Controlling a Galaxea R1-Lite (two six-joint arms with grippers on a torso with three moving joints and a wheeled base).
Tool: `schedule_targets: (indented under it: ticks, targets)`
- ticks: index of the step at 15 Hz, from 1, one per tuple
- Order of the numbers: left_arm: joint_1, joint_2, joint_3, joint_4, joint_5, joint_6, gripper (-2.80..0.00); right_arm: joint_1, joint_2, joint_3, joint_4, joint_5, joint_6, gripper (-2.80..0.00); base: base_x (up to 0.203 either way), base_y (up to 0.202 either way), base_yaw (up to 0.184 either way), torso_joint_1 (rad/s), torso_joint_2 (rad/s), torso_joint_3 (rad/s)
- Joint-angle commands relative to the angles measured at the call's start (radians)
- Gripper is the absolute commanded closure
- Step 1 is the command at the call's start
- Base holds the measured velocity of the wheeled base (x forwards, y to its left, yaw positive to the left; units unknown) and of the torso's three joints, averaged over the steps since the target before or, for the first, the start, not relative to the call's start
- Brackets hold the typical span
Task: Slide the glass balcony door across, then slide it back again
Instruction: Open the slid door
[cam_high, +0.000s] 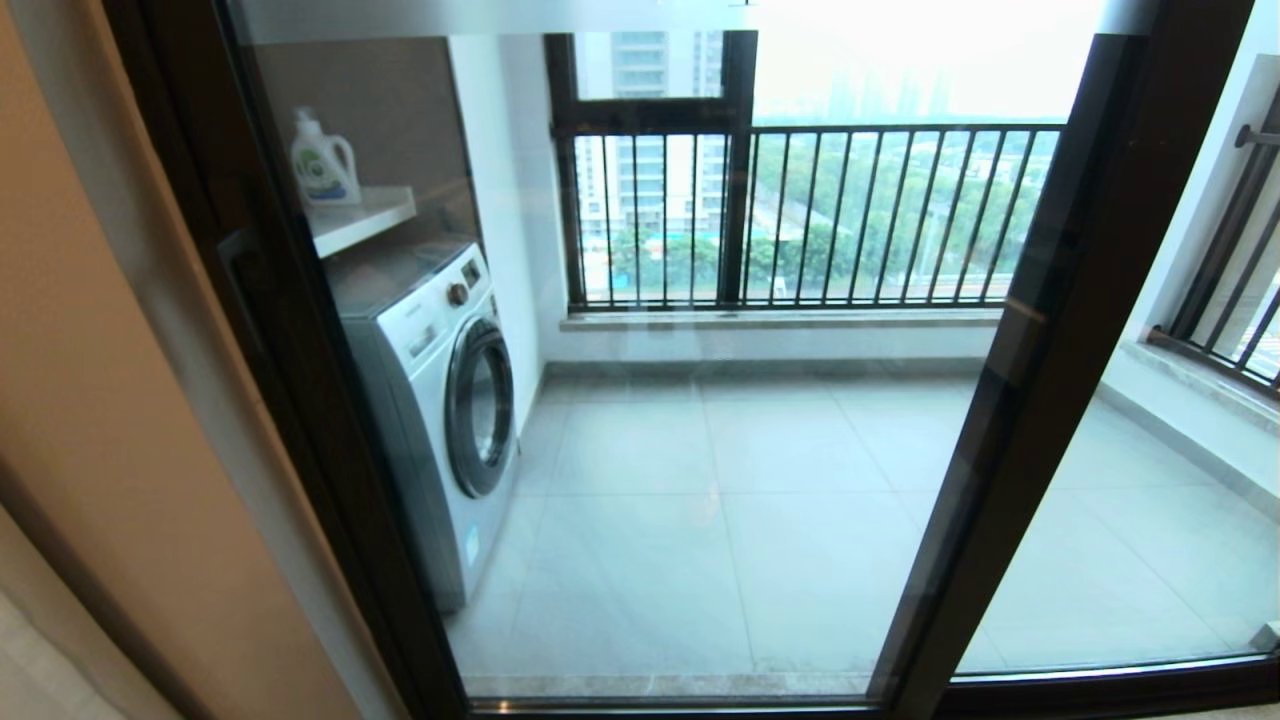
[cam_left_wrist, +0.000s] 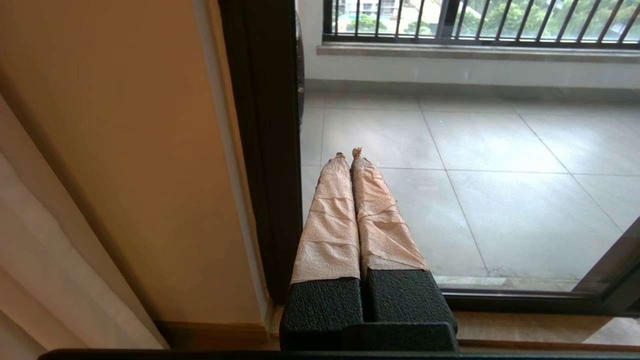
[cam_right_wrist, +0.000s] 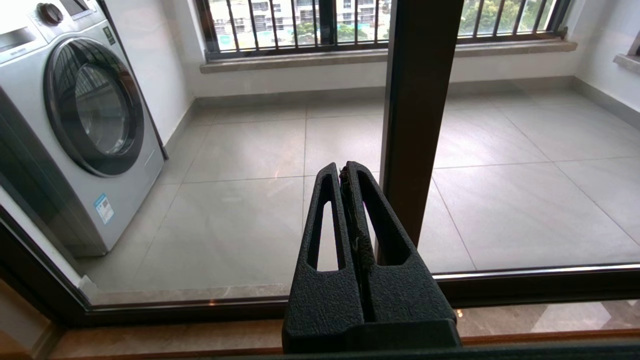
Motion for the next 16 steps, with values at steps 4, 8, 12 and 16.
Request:
schedule_targets:
  ticks: [4, 8, 12, 16]
  targets:
    - [0.000, 0.002, 0.000, -0.001, 0.000, -0.001, 0.00, 0.001, -0.002, 0.009, -0.002, 0.000, 0.000, 0.00, 0.000, 0.000, 0.000, 0.000, 0.00, 0.000]
    - [0.000, 0.002, 0.000, -0.001, -0.001, 0.003, 0.00, -0.001, -0.002, 0.009, -0.004, 0.008, -0.025, 0.00, 0.000, 0.000, 0.000, 0.000, 0.00, 0.000]
    - [0.000, 0.002, -0.001, -0.001, -0.001, 0.014, 0.00, 0.001, -0.002, 0.009, -0.001, 0.003, -0.018, 0.00, 0.000, 0.000, 0.000, 0.000, 0.00, 0.000]
    - [0.000, 0.009, -0.060, 0.003, -0.020, 0.047, 0.00, 0.001, -0.002, 0.009, -0.001, 0.003, -0.018, 0.00, 0.000, 0.000, 0.000, 0.000, 0.00, 0.000]
